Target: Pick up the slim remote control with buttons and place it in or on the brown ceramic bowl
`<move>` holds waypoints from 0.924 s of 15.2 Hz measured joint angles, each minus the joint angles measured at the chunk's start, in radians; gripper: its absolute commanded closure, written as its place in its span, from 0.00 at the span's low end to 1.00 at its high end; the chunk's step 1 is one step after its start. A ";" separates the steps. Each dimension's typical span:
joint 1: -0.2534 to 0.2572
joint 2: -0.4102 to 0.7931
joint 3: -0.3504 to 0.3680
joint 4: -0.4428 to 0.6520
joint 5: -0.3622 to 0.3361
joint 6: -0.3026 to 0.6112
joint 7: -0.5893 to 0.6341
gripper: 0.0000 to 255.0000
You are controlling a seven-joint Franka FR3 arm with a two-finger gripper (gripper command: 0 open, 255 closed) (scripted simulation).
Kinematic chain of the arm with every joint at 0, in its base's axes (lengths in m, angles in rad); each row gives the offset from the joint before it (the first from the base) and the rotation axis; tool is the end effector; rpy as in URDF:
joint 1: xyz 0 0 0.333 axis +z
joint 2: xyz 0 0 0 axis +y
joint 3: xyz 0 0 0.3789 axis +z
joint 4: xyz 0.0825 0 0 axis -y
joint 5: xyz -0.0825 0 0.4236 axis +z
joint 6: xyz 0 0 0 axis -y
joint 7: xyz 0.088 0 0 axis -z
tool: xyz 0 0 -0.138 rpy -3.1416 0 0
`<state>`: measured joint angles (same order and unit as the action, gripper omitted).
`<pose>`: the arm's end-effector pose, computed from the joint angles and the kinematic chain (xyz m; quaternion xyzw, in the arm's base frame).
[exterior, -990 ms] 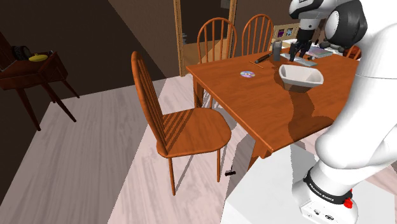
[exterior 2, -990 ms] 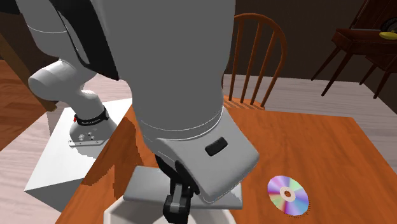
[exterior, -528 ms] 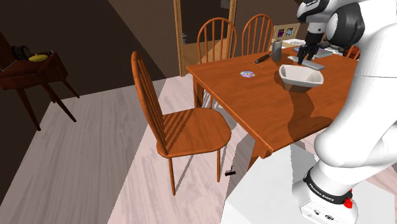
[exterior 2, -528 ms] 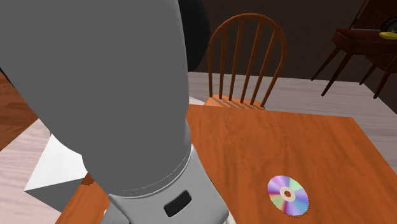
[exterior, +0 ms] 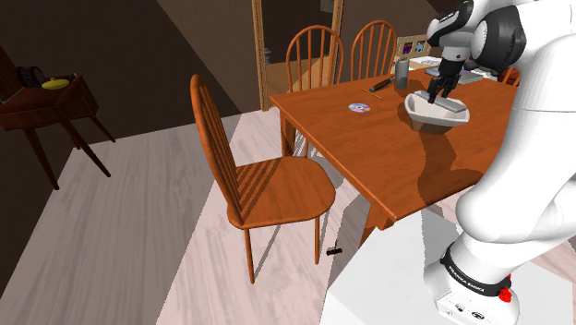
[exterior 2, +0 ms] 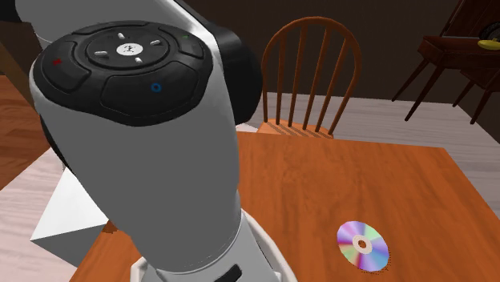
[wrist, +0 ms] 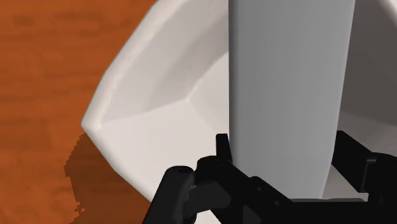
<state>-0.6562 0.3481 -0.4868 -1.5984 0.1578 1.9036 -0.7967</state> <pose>0.3439 -0.6211 0.4644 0.9826 -0.1856 -0.0049 0.0028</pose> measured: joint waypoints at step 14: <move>0.001 0.008 0.003 -0.028 0.005 0.035 -0.002 0.00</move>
<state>-0.6551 0.3559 -0.4842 -1.6261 0.1628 1.9390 -0.7988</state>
